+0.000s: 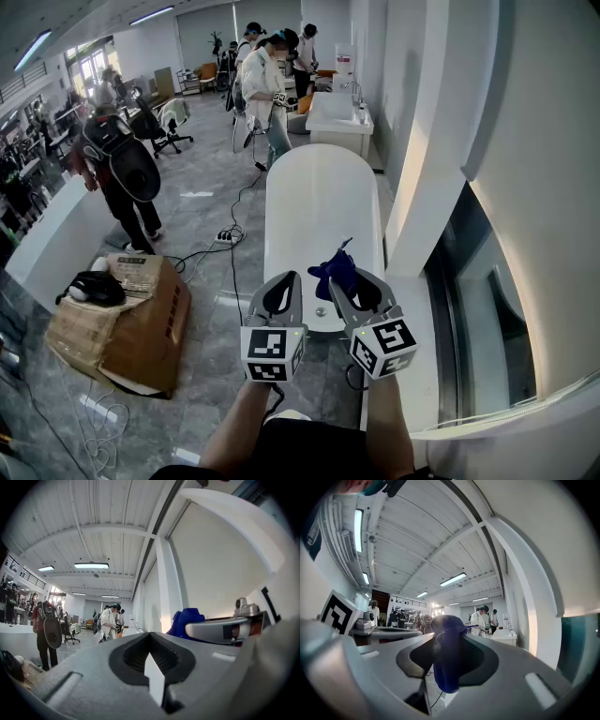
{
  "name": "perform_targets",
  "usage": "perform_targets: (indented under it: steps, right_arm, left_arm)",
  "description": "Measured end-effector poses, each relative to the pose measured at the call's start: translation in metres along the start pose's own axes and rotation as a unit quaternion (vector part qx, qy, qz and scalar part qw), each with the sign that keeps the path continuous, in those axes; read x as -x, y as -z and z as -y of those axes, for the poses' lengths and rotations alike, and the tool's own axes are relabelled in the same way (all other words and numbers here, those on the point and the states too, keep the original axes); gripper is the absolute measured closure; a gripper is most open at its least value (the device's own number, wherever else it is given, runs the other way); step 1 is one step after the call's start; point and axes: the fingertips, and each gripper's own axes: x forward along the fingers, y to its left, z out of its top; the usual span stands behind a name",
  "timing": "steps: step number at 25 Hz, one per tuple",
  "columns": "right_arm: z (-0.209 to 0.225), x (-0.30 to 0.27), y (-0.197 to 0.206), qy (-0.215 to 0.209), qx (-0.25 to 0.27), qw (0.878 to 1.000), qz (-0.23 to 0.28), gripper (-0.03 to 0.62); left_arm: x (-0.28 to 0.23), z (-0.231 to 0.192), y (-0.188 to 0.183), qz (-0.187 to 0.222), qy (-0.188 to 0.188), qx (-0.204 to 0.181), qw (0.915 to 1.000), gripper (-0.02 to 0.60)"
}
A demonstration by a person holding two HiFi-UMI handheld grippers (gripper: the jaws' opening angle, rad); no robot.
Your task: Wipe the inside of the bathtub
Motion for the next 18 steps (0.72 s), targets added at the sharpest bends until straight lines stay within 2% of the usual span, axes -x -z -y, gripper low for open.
perform_targets:
  steps: [7, 10, 15, 18]
  right_arm:
    - [-0.017, -0.020, 0.002, -0.014, 0.005, 1.000, 0.001, 0.462]
    - [-0.018, -0.022, 0.004, -0.006, 0.002, 1.000, 0.001, 0.462]
    - [0.000, -0.015, 0.007, 0.037, -0.006, 0.999, 0.004, 0.462]
    - [0.029, 0.004, 0.018, 0.089, -0.024, 0.996, -0.001, 0.462]
  left_arm:
    - [0.005, -0.026, 0.001, 0.001, -0.017, 0.002, 0.9999, 0.578]
    - [0.008, -0.033, 0.004, -0.001, -0.022, 0.006, 0.9998, 0.578]
    - [0.007, -0.045, 0.008, -0.006, -0.028, 0.018, 0.9994, 0.578]
    - [0.009, -0.046, 0.016, -0.011, -0.028, 0.030, 0.9991, 0.578]
